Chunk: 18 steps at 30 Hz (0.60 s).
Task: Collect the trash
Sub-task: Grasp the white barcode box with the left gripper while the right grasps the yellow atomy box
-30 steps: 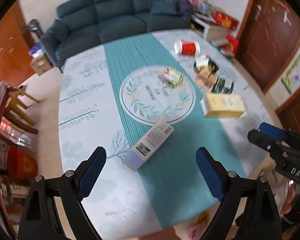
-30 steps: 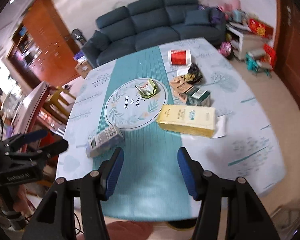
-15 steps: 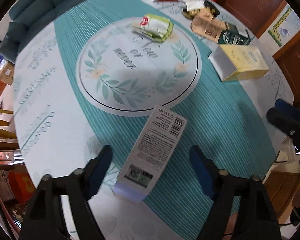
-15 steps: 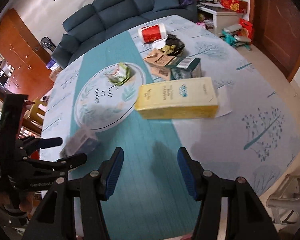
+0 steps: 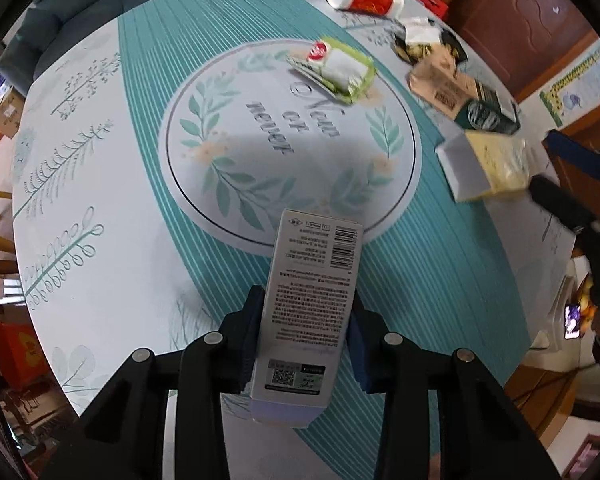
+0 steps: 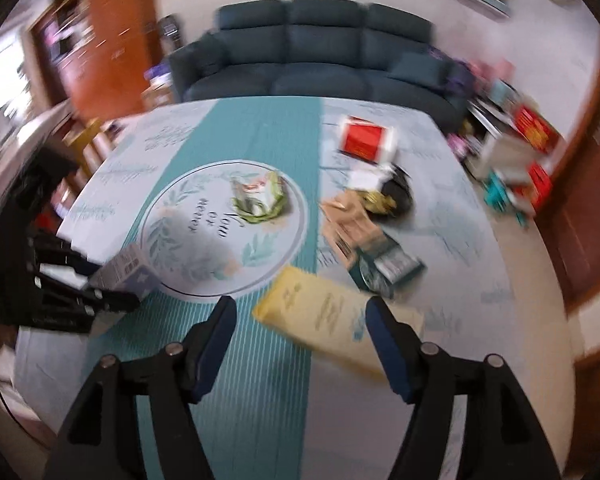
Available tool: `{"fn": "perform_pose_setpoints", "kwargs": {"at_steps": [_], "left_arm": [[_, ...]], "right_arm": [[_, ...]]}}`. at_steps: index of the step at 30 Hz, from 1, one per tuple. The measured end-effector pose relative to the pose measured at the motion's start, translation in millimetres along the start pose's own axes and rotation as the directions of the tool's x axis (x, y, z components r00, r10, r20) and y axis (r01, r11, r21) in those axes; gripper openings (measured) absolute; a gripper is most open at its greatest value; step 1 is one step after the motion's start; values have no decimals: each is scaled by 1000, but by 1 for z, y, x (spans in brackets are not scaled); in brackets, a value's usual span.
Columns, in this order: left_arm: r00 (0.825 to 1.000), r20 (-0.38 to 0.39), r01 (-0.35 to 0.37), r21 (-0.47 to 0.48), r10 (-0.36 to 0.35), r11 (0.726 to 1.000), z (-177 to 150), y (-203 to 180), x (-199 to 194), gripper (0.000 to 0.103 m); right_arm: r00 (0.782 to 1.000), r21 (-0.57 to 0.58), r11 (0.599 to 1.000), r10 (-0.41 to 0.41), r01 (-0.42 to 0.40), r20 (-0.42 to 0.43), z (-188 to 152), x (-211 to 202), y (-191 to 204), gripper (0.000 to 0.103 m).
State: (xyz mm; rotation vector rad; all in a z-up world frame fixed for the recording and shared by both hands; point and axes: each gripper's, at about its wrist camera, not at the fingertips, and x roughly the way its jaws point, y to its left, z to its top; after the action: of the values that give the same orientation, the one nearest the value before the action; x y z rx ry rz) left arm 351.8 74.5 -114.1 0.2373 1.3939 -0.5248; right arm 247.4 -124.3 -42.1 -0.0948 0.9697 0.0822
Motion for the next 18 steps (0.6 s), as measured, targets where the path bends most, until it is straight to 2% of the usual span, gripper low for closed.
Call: {"fn": "perform_pose_setpoints", "kwargs": {"at_steps": [6,11,18], "left_arm": [[1000,13,26,-51,-26,998,6,14,-11,37],[999,25,34,-67,-32,997,2,11,-21,37],[999,26,33,-98,-31,995,-12,14,-28,37]], "right_arm": [[994,-243,967,53,-75,-95,13,30,4,71],[977,-400,905,64,-143,-205,12,49,7,74],[955,-527,835,-3,-161,-296,0,70,13,74]]}}
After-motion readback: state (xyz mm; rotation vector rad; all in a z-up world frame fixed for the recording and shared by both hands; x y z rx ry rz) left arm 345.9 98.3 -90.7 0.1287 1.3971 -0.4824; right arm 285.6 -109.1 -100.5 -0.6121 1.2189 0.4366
